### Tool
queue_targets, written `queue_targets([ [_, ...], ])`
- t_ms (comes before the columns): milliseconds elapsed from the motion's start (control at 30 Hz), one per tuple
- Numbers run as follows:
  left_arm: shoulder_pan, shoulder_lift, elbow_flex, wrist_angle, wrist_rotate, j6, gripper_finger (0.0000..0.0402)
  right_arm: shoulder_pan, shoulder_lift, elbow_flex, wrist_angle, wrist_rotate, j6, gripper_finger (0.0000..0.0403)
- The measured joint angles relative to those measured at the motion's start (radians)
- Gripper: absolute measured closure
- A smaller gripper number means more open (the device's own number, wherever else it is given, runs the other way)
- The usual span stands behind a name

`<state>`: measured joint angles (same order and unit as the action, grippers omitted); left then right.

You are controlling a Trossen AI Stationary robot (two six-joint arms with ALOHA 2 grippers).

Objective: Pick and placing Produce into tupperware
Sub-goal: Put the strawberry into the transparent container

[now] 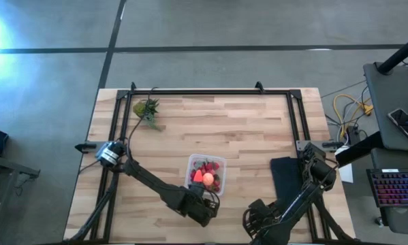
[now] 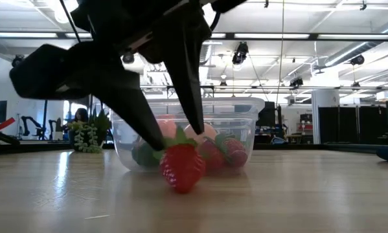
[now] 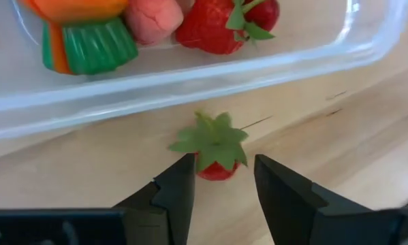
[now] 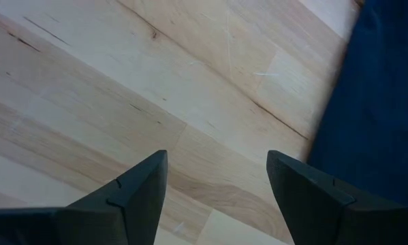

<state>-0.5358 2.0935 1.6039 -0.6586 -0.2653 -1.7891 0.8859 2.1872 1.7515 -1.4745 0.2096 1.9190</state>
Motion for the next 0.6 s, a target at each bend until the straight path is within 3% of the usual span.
queue_targets([
  [400,-0.001,-0.013,-0.001,-0.015,-0.001,0.063,0.0263,0.0,0.0,0.0,-0.003,0.0,0.011,0.0158],
  [600,-0.001,-0.014,-0.002,-0.014,-0.006,0.105,0.0233,0.0,0.0,0.0,-0.006,0.001,0.01,0.0158],
])
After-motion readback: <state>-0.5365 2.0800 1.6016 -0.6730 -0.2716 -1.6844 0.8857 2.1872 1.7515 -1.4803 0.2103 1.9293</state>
